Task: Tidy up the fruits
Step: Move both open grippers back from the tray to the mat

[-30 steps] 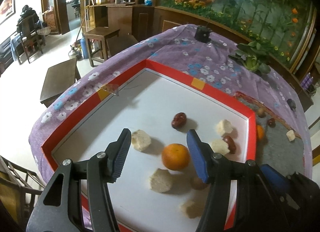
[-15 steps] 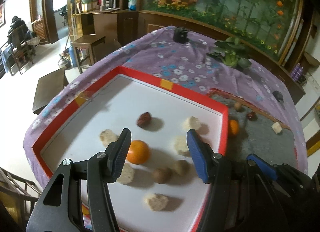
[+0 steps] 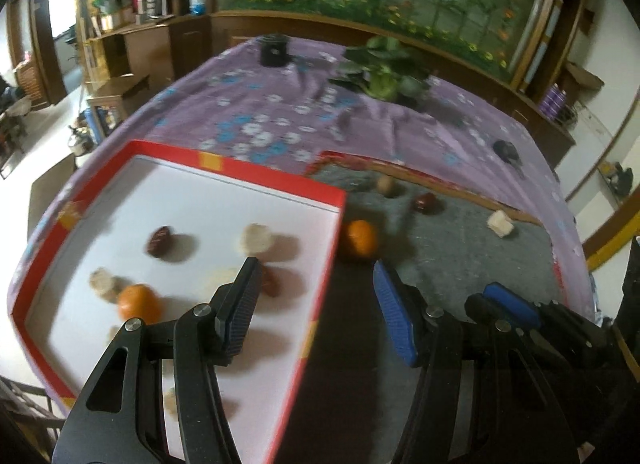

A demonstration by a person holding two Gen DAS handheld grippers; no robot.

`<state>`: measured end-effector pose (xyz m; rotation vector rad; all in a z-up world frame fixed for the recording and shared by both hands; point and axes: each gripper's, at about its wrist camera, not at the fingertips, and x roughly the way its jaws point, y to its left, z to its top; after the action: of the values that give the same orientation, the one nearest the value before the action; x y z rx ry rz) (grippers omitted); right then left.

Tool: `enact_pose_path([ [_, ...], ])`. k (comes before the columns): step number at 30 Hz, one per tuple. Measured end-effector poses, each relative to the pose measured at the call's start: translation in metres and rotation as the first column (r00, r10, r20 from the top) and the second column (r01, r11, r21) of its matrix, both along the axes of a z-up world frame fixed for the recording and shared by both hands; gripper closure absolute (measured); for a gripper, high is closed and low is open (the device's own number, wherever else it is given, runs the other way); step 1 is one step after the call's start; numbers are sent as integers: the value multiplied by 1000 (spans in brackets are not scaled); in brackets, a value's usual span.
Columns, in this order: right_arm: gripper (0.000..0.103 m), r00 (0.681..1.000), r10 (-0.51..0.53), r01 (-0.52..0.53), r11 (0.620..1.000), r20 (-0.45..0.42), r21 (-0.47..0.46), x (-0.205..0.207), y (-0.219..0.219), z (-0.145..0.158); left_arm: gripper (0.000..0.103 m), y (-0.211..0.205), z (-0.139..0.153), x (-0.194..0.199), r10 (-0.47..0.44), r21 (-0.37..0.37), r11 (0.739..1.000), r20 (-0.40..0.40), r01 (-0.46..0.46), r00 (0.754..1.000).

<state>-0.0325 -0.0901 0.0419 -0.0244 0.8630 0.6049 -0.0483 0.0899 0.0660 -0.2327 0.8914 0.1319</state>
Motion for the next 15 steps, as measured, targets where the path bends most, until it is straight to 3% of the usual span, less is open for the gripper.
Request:
enact_pose_path([
  [9,77,998,-67,67,998,-11,19,25,-46,0,45,-35,3,62,-87,-6,996,-40,87,995],
  [15,77,998,-67,67,997,-12,29,37,-59,2,45,-39,-9,112,-99,-67,993,-102,92,990],
])
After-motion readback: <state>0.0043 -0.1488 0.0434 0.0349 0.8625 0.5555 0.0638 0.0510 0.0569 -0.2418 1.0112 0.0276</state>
